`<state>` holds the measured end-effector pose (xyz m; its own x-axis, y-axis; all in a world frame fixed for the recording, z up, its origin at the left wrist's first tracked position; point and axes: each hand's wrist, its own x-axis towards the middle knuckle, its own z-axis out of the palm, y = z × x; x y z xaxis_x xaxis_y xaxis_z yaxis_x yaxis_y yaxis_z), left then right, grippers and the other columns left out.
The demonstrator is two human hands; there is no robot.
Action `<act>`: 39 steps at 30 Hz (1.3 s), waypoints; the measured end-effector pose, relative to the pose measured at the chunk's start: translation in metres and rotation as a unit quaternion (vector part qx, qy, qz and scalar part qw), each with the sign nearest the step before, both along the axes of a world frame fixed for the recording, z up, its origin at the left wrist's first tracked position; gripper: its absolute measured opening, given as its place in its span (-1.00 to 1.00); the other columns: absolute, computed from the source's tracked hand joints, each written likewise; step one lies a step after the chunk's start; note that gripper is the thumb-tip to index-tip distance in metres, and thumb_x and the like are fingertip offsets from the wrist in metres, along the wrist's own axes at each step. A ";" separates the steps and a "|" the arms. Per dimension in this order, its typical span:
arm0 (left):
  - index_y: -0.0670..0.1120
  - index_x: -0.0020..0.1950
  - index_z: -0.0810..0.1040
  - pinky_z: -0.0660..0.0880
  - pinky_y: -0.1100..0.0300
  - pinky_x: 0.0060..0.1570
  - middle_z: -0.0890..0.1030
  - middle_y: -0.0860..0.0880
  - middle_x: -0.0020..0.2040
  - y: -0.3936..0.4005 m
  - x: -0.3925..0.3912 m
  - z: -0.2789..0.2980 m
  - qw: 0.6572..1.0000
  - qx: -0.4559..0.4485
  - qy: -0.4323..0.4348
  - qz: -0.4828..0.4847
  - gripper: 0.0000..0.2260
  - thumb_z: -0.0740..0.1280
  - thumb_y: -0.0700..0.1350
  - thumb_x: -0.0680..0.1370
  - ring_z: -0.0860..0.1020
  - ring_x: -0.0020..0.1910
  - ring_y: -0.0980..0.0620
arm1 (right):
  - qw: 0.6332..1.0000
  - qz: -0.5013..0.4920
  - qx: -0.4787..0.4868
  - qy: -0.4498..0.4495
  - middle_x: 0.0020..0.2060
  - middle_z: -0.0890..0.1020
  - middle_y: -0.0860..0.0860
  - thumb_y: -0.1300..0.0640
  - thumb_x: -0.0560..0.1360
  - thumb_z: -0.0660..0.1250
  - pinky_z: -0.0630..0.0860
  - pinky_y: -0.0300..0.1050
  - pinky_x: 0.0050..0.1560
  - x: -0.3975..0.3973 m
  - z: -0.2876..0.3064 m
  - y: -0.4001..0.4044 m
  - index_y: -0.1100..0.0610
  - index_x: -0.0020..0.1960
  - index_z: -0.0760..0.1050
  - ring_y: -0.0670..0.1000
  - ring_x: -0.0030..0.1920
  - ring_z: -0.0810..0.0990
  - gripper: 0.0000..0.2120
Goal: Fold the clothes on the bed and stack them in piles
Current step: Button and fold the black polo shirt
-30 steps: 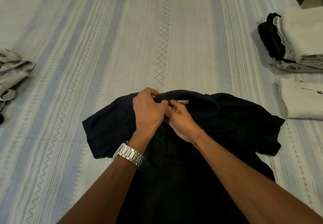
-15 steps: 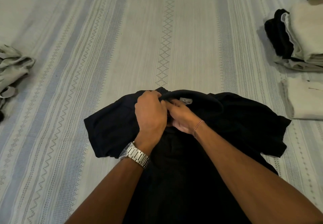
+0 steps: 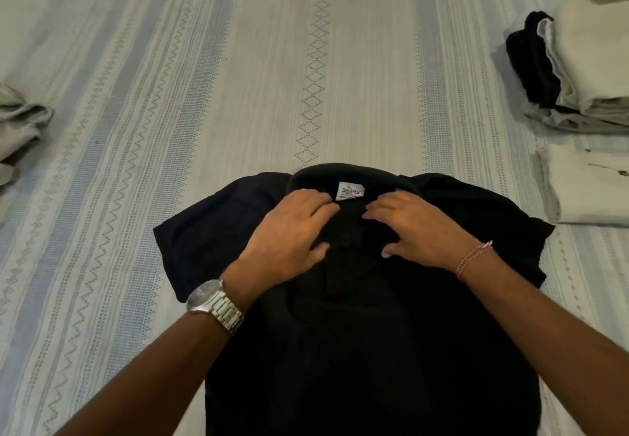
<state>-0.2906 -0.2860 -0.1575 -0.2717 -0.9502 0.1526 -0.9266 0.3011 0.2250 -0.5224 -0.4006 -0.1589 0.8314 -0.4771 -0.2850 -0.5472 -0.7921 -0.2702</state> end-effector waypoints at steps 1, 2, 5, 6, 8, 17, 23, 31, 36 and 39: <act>-0.11 0.40 0.51 0.28 -0.12 0.51 0.54 -0.12 0.33 -0.004 0.004 -0.004 0.997 0.035 -0.052 -0.040 -0.42 0.53 0.02 0.43 0.48 0.36 -0.12 | 0.999 0.018 -0.028 0.026 0.45 0.46 -0.04 -0.06 0.49 0.50 0.03 -0.09 0.57 -0.004 -0.004 -0.003 -0.01 0.52 0.37 0.00 0.50 0.33 -0.34; -0.09 0.41 0.51 0.16 -0.10 0.55 0.56 -0.10 0.32 -0.009 0.007 -0.006 0.992 0.057 -0.100 -0.060 -0.40 0.54 0.06 0.42 0.49 0.35 -0.11 | 0.998 0.027 -0.049 0.031 0.40 0.51 -0.03 -0.06 0.52 0.45 0.05 -0.06 0.57 -0.005 -0.007 -0.004 -0.01 0.50 0.40 0.02 0.45 0.40 -0.42; -0.06 0.35 0.58 0.03 -0.08 0.57 0.64 -0.06 0.17 -0.030 0.008 -0.001 0.982 0.077 -0.159 -0.072 -0.56 0.45 0.08 0.52 0.55 0.24 -0.09 | 0.996 0.013 -0.078 -0.039 0.15 0.66 0.00 -0.04 0.59 0.37 0.36 0.03 0.41 -0.008 -0.014 -0.008 0.03 0.32 0.58 0.07 0.18 0.61 -0.67; -0.05 0.31 0.60 0.04 -0.07 0.58 0.64 -0.05 0.14 -0.036 0.009 0.002 0.979 0.088 -0.165 -0.077 -0.64 0.39 0.08 0.57 0.55 0.21 -0.08 | 0.995 -0.004 -0.079 -0.067 0.10 0.66 0.00 -0.03 0.60 0.35 0.43 0.02 0.31 -0.007 -0.012 -0.009 0.04 0.27 0.61 0.07 0.12 0.62 -0.71; -0.05 0.22 0.64 0.22 -0.06 0.52 0.63 -0.03 0.09 -0.045 0.012 0.008 0.980 0.125 -0.142 -0.063 -0.71 0.27 0.09 0.65 0.54 0.16 -0.07 | 0.992 -0.049 -0.049 -0.109 0.10 0.62 -0.02 -0.03 0.64 0.28 0.46 -0.02 0.19 -0.007 -0.006 -0.011 0.06 0.23 0.62 0.05 0.09 0.58 -0.73; -0.09 0.09 0.50 0.35 0.09 -0.11 0.59 -0.07 -0.11 -0.057 0.012 0.017 0.988 0.141 -0.034 0.045 -0.72 0.13 0.08 0.70 0.51 -0.13 -0.06 | 0.978 -0.129 0.110 -0.118 0.08 0.65 -0.09 -0.05 0.72 0.10 0.56 -0.05 0.12 -0.010 0.014 -0.032 -0.03 0.27 0.49 -0.06 0.04 0.60 -0.74; 0.08 0.38 0.47 0.46 0.18 0.12 0.59 0.13 0.12 -0.060 -0.021 0.019 0.974 0.167 0.148 0.034 -0.42 0.48 0.25 0.43 0.51 0.07 0.13 | 0.975 -0.129 0.131 -0.124 -0.04 0.60 -0.07 0.00 0.71 0.12 0.56 -0.07 -0.07 -0.002 0.014 -0.032 -0.01 0.17 0.40 -0.09 -0.09 0.57 -0.88; -0.01 0.09 0.62 0.56 0.03 -0.01 0.59 0.10 -0.17 -0.067 -0.062 0.003 0.970 0.180 0.151 0.065 -0.83 0.45 0.01 0.55 0.52 -0.20 0.15 | 0.723 -0.546 0.076 -0.417 -0.06 0.62 -0.08 0.09 0.67 0.26 0.51 -0.36 0.06 -0.016 0.014 0.007 0.08 0.09 0.52 -0.21 -0.07 0.58 -0.91; -0.03 0.00 0.64 0.60 0.12 -0.02 0.58 0.13 -0.21 -0.059 -0.066 0.000 0.947 0.199 0.231 0.099 -0.92 0.45 -0.05 0.55 0.54 -0.23 0.19 | 0.426 -0.684 0.418 -0.419 -0.05 0.71 0.07 0.07 0.60 0.41 0.65 -0.02 0.13 -0.012 -0.002 0.035 0.21 0.07 0.64 0.00 0.03 0.70 -0.80; -0.02 -0.03 0.63 0.63 0.07 -0.01 0.62 0.09 -0.20 -0.057 -0.067 0.001 0.930 0.244 0.253 0.112 -0.92 0.46 -0.06 0.51 0.59 -0.22 0.16 | 0.365 -0.650 0.486 -0.456 0.04 0.74 0.12 0.11 0.61 0.38 0.63 -0.04 0.10 -0.006 0.001 0.039 0.21 0.18 0.63 0.05 0.07 0.73 -0.78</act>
